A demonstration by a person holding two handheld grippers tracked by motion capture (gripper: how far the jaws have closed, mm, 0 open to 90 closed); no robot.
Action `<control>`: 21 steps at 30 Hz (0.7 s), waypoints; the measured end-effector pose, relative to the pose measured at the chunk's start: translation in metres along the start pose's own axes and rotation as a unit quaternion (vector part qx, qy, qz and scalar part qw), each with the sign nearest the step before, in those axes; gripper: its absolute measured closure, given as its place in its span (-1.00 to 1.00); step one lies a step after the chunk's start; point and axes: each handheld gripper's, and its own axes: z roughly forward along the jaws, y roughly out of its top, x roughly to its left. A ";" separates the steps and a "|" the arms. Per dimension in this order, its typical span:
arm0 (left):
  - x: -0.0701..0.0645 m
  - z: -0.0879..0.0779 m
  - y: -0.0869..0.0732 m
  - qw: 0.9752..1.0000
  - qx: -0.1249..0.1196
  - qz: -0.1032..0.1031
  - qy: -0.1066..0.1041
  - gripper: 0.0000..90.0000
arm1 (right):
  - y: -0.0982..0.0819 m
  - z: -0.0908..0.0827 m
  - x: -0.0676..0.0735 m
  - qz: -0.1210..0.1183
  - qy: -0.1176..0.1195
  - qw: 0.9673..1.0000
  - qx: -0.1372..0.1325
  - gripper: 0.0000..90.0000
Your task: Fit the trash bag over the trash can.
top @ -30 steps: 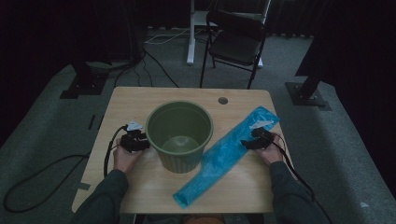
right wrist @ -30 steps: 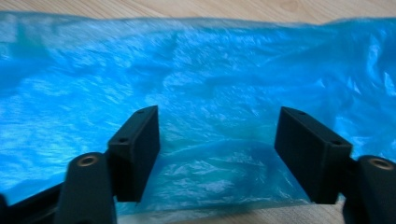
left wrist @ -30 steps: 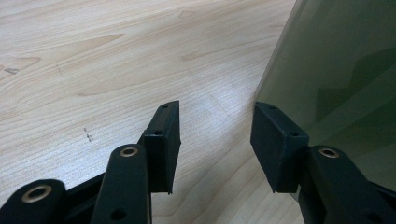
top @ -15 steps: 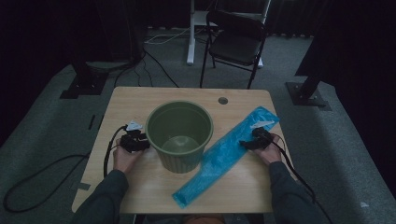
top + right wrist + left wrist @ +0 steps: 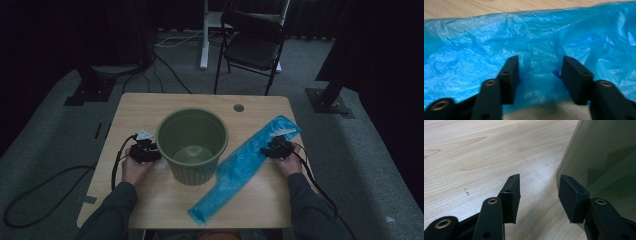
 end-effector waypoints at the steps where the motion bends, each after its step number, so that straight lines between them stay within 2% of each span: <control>1: 0.000 0.000 0.000 1.000 0.001 0.000 -0.001 0.16 | 0.000 0.000 0.000 0.002 -0.001 1.000 0.000 0.35; 7: 0.000 0.000 0.000 1.000 0.002 -0.003 -0.006 0.16 | 0.000 -0.001 -0.001 0.010 -0.004 1.000 -0.002 0.83; 9: 0.000 0.000 0.001 1.000 0.001 -0.004 -0.007 0.16 | 0.000 -0.002 -0.001 0.012 -0.003 1.000 -0.002 0.91; 21: 0.000 0.001 0.002 1.000 0.003 -0.007 -0.011 0.16 | -0.001 -0.005 0.002 -0.001 0.007 1.000 -0.011 0.96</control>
